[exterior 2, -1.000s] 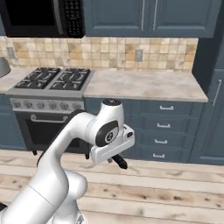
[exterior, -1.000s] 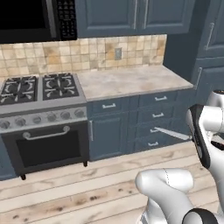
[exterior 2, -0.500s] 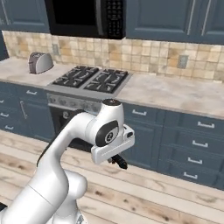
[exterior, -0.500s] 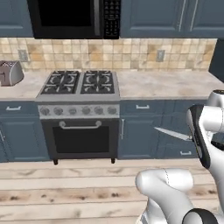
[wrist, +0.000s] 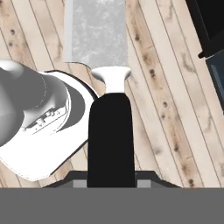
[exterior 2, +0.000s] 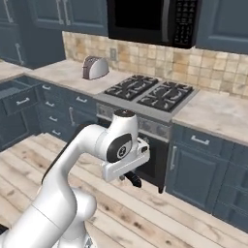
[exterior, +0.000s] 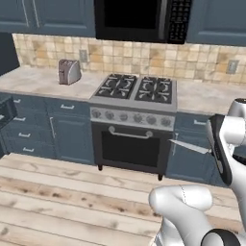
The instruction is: Pick up the knife from the drawer and place it on the cutting board. Then place the meat from the plate to the cutting board.
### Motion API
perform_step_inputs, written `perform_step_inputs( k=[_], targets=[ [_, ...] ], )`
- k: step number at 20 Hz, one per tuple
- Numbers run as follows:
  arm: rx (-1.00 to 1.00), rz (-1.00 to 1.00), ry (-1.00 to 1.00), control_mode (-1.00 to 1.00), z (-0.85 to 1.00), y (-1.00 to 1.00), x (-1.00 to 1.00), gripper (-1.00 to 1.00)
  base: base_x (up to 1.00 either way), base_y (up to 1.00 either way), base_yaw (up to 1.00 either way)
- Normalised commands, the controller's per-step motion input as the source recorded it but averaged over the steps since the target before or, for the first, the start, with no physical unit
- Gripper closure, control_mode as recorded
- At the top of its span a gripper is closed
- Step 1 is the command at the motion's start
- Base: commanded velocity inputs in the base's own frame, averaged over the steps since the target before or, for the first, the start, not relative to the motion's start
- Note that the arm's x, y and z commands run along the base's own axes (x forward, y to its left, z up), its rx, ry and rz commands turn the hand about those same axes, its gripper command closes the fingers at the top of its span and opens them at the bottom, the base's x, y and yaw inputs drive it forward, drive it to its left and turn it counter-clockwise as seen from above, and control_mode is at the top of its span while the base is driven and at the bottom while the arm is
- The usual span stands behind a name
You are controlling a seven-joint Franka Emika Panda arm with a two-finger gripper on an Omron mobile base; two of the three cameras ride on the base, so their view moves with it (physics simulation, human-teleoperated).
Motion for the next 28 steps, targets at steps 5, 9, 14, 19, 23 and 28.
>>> perform_step_inputs(
  k=[5, 9, 14, 19, 23, 28],
  targets=[
    [0.00, 0.00, 0.00, 1.00, 0.00, 0.00, 0.00, 1.00, 0.29, 0.62, 0.44],
    [0.00, 0.00, 0.00, 1.00, 0.00, 0.00, 0.00, 1.00, 0.26, 0.79, 0.39],
    [0.00, 0.00, 0.00, 1.00, 0.00, 0.00, 0.00, 1.00, 0.25, 0.83, 0.38],
    [0.00, 0.00, 0.00, 1.00, 0.00, 0.00, 0.00, 1.00, 0.26, 0.85, 0.37],
    [0.00, 0.00, 0.00, 1.00, 0.00, 0.00, 0.00, 1.00, 0.25, 0.88, 0.35],
    [0.00, 0.00, 0.00, 1.00, 0.00, 0.00, 0.00, 1.00, 0.16, 0.92, 0.33]
  ],
)
